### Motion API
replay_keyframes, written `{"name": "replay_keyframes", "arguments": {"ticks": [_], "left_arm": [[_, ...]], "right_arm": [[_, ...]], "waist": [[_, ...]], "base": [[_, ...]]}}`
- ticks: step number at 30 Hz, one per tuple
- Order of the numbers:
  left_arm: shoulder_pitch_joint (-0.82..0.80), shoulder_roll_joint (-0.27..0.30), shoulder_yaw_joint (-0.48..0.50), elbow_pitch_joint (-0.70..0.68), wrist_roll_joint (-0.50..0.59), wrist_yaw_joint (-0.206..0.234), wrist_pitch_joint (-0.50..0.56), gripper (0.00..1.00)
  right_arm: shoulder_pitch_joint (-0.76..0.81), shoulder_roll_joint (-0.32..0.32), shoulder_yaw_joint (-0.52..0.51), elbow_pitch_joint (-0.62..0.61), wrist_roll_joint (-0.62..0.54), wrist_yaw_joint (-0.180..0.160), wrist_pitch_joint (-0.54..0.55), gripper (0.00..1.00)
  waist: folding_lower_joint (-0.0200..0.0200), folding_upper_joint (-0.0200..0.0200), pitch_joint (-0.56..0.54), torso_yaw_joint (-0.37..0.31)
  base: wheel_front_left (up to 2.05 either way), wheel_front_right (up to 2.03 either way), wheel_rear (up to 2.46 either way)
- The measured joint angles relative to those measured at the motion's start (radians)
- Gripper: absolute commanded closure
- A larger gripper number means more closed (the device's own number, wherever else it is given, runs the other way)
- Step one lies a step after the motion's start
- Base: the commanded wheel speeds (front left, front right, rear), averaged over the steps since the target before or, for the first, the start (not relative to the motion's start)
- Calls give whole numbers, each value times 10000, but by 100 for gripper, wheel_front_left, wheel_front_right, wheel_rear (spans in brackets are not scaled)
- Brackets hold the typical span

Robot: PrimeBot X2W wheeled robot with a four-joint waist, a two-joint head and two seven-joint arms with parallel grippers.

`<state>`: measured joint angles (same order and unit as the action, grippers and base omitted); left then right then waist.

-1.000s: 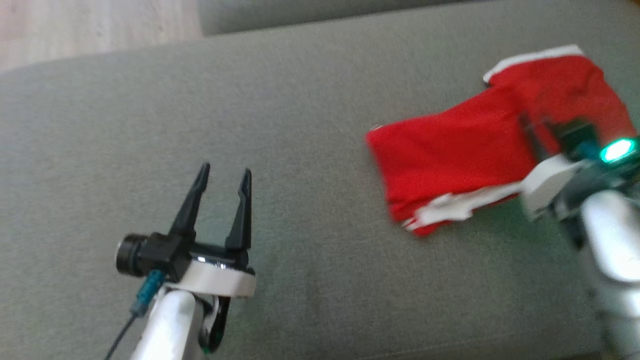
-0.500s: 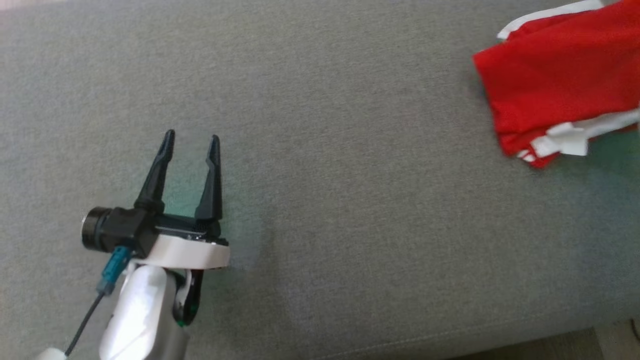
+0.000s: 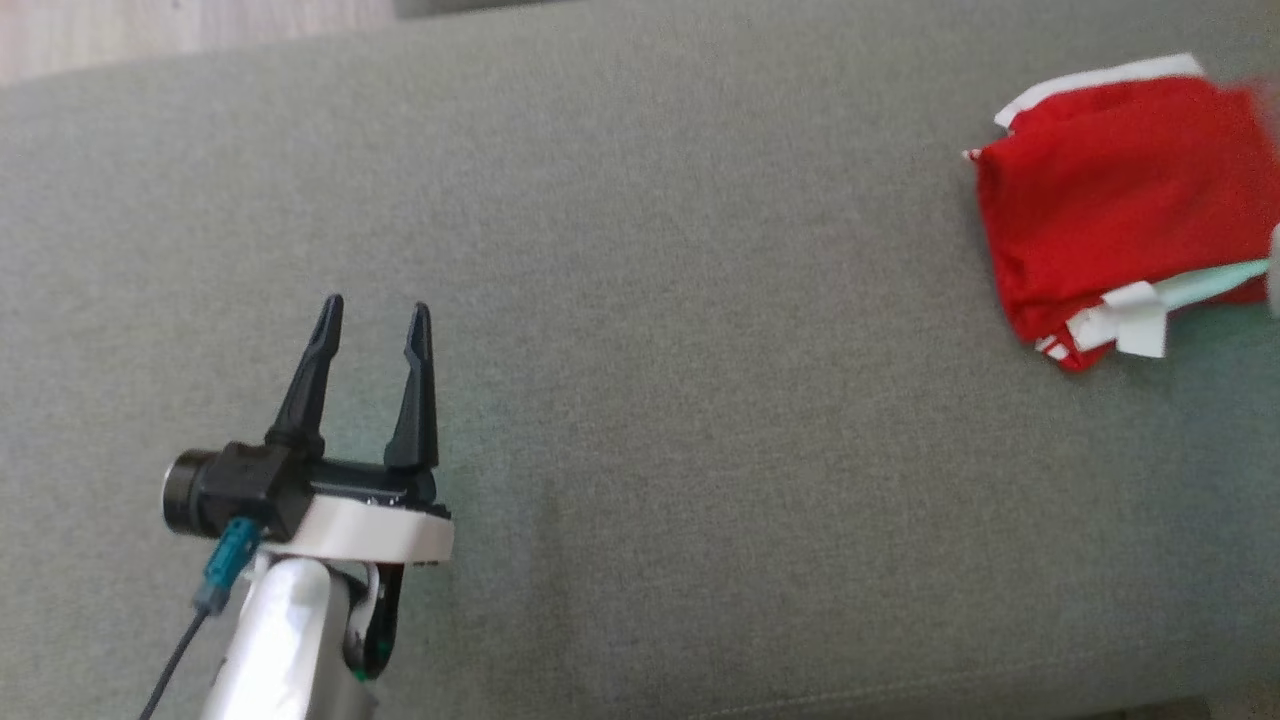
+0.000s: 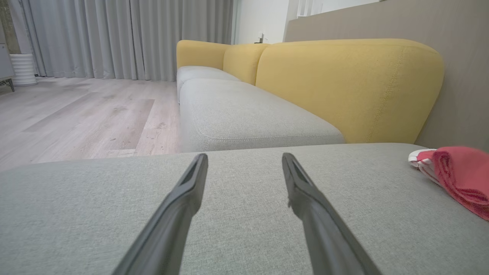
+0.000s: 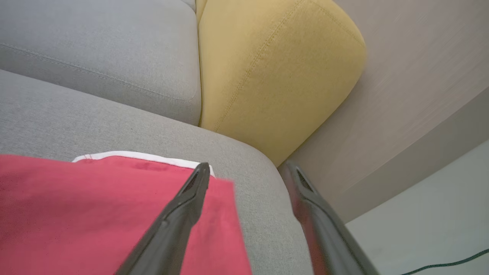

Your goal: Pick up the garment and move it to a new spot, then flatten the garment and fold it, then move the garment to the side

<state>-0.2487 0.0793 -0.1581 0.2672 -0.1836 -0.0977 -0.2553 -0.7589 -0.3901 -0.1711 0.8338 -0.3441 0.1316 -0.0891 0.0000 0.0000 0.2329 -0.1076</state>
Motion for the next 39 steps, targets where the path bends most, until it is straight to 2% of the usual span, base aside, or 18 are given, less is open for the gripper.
{"name": "replay_keyframes", "arguments": {"ticks": [4,7,13,16,20,22,27,36,39], "left_arm": [[224,-71,19,52,0,-2,-2,0],[476,-128,21,44,111,21,-2,0],[1009,-238,27,44,146,128,-2,0],[1341,-265,117,2,71,238,-2,0],[1589,-270,180,-104,73,286,-2,0],[1650,-276,178,-136,73,301,-2,0],[1835,-280,173,-119,-61,372,-2,0],[1945,-286,127,-84,0,374,-2,0],[1962,-290,96,397,-184,372,0,0]], "right_arm": [[288,362,-96,-84,-17,0,-345,0],[442,880,-192,-403,299,0,-700,0],[1269,2477,56,-1818,1361,0,-1239,0],[2600,3208,617,-2924,2464,0,-1409,0],[4109,3317,1030,-3774,3432,0,-1503,0],[4761,3329,1212,-3967,4391,0,-1538,0],[5790,3398,1605,-4115,5149,0,-1588,0],[6356,3430,2117,-4389,5189,0,-1590,0],[6365,3430,2098,-4445,5189,0,-1590,0]], "waist": [[0,0,-494,57],[-1,0,-917,96],[-2,0,-1733,230],[-3,0,-2134,378],[-2,0,-2310,547],[-1,0,-2342,641],[-1,0,-2357,726],[0,0,-2280,674],[0,0,-2281,638]], "base": [[0,0,0],[0,0,0],[0,0,0],[0,0,0],[0,0,0],[0,0,0],[0,0,0],[0,0,0],[0,0,0]]}}
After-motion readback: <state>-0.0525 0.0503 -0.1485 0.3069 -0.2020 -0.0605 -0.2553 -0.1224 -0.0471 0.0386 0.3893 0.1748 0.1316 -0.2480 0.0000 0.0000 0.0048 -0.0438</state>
